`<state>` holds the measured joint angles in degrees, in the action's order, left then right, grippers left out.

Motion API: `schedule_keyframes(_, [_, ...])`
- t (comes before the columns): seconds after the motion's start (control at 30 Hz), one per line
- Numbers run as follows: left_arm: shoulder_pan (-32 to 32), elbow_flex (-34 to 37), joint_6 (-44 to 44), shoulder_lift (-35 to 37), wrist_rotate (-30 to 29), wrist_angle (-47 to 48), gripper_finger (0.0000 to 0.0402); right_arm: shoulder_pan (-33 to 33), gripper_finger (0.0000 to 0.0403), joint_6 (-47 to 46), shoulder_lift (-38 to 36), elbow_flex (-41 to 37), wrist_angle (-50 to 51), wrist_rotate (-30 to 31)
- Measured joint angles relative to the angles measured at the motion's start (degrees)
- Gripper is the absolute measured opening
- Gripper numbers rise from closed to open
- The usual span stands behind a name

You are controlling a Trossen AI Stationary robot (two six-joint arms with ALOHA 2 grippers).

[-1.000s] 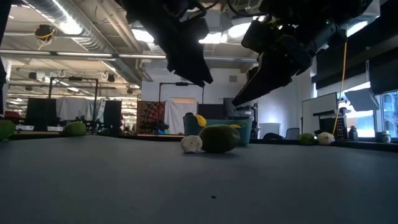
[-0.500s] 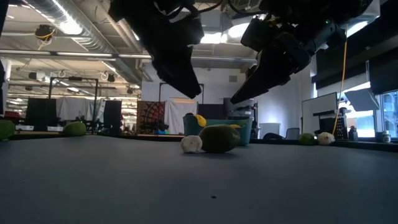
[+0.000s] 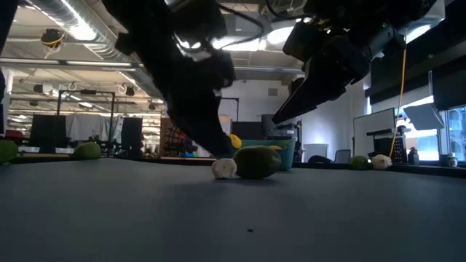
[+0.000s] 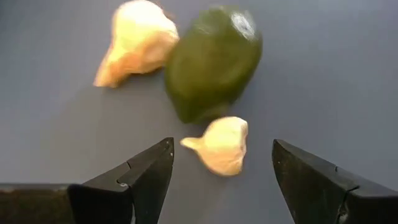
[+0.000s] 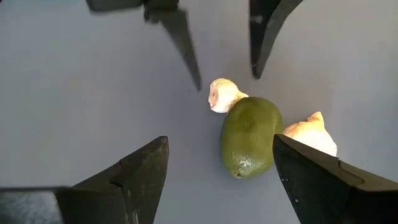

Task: Sort produce into baskets
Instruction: Put the white garlic into the blue bin

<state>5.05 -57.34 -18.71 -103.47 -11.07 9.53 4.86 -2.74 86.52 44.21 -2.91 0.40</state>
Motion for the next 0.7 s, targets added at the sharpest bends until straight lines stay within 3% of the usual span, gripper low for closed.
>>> schedule_keyframes(0.43, [0.28,0.0,-1.86,-4.1,-0.11,-4.63,0.0262,0.0,0.0287,0.07,0.02,0.0,-0.09,0.0])
schedule_keyframes(0.7, [0.28,0.0,-0.27,-4.1,-0.11,-5.21,0.0192,0.0,0.0287,0.07,0.02,0.0,-0.1,0.0])
